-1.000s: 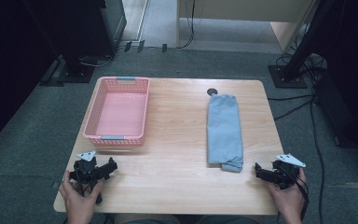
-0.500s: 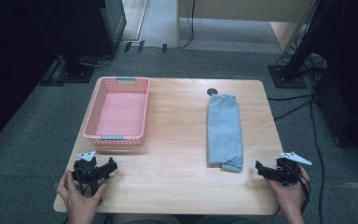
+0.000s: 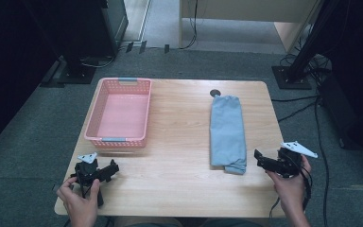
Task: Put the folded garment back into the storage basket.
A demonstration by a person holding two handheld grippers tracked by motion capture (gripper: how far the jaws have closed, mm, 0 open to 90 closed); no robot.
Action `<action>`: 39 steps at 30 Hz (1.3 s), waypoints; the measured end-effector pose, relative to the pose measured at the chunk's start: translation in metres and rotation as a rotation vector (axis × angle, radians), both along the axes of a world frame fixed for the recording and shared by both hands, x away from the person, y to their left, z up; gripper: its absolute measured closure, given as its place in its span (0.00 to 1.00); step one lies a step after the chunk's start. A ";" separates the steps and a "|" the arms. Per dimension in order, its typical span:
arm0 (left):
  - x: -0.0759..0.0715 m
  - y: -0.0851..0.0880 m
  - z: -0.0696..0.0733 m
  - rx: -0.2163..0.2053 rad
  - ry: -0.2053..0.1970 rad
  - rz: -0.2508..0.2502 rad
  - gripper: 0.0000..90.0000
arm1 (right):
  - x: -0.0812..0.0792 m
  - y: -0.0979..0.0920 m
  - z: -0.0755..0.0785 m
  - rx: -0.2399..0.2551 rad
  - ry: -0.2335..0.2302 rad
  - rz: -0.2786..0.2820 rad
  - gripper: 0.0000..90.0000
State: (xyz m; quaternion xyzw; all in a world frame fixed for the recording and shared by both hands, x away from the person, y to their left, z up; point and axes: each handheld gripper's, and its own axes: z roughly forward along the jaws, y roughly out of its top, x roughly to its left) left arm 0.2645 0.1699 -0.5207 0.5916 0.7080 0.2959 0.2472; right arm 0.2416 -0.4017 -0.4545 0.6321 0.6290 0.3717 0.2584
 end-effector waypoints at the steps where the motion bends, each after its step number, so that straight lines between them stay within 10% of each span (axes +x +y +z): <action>1: 0.000 0.000 0.000 0.000 0.000 0.000 0.00 | 0.002 0.003 0.003 0.002 -0.003 0.001 0.00; 20: 0.000 0.000 0.000 0.000 -0.001 0.000 0.00 | 0.053 0.063 0.029 -0.044 0.037 0.042 0.00; 39: 0.000 0.000 0.000 0.000 -0.001 0.001 0.00 | 0.104 0.095 0.004 -0.089 0.168 0.006 0.00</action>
